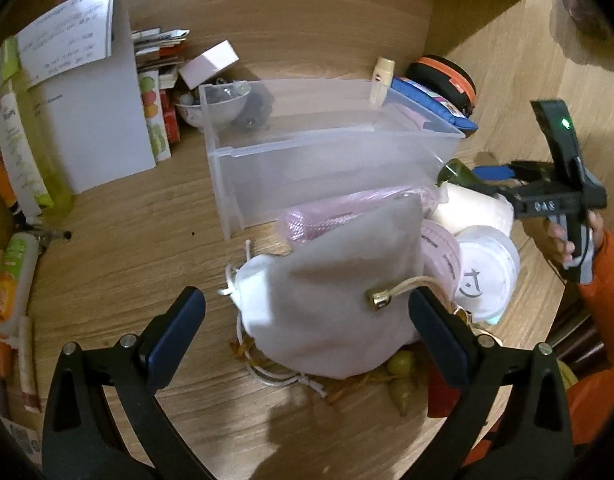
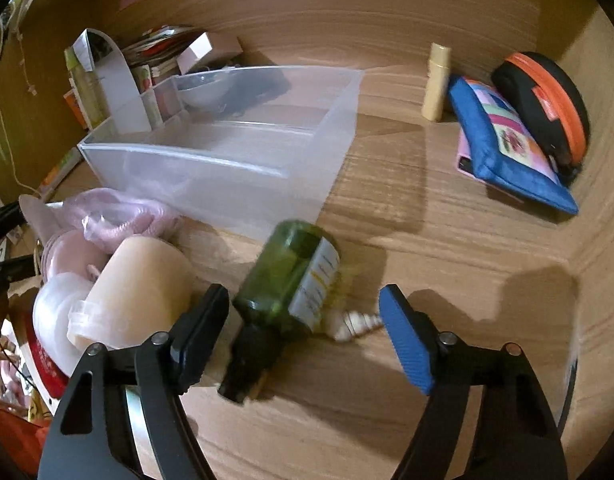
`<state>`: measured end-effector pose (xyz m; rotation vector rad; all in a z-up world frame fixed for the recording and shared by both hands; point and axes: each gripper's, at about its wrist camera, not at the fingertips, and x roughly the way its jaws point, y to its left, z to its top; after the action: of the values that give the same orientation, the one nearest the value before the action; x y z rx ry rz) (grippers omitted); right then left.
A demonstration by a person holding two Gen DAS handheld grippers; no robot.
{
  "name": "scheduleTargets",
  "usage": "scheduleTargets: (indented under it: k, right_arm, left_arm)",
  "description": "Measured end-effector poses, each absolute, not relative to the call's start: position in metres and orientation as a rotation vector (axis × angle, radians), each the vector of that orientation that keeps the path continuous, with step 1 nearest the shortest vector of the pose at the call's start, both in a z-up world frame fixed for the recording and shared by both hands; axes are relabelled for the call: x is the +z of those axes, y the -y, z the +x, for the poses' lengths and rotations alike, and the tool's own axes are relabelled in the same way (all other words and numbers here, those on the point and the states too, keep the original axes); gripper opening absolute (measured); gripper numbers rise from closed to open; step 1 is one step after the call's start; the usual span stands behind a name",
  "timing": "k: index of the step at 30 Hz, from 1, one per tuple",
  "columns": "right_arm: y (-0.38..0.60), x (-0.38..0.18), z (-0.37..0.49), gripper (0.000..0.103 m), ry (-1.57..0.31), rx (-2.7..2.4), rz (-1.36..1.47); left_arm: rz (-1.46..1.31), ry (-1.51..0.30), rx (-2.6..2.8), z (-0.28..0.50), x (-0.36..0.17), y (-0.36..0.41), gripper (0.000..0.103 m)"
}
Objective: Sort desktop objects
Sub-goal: 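Grasp the white drawstring pouch with the left gripper while the right gripper grasps the green bottle, then lift the white pouch and green bottle over the clear plastic box with both grippers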
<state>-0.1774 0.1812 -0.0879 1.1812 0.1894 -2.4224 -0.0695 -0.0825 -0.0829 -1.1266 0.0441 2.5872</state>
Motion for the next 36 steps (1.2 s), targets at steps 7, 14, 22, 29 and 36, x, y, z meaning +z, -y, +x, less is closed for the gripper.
scheduleTargets:
  k: [7,14,22,29,36]
  right_arm:
    - [-0.182,-0.095,-0.199,0.061,-0.071,-2.340,1.236]
    - [-0.182,-0.098,-0.204,0.049,-0.013,-2.307,1.225]
    - [-0.181,-0.082,-0.190,0.044,-0.059,-2.360,1.128]
    - [-0.188,-0.069,-0.181,0.043,-0.034,-2.400,1.063]
    - [-0.191,-0.054,-0.168,0.042,-0.016,-2.436,0.998]
  left_arm:
    - [-1.211,-0.026,2.526,-0.095,-0.096,0.077,0.103]
    - [-1.180,0.050,2.487,-0.092,-0.097,0.084,0.078]
    - [-1.160,0.174,2.589,-0.078,-0.092,0.110,0.060]
    - [-1.142,0.242,2.666,-0.071,-0.084,0.128,0.050]
    - [-1.072,0.339,2.689,-0.067,-0.066,0.137,0.049]
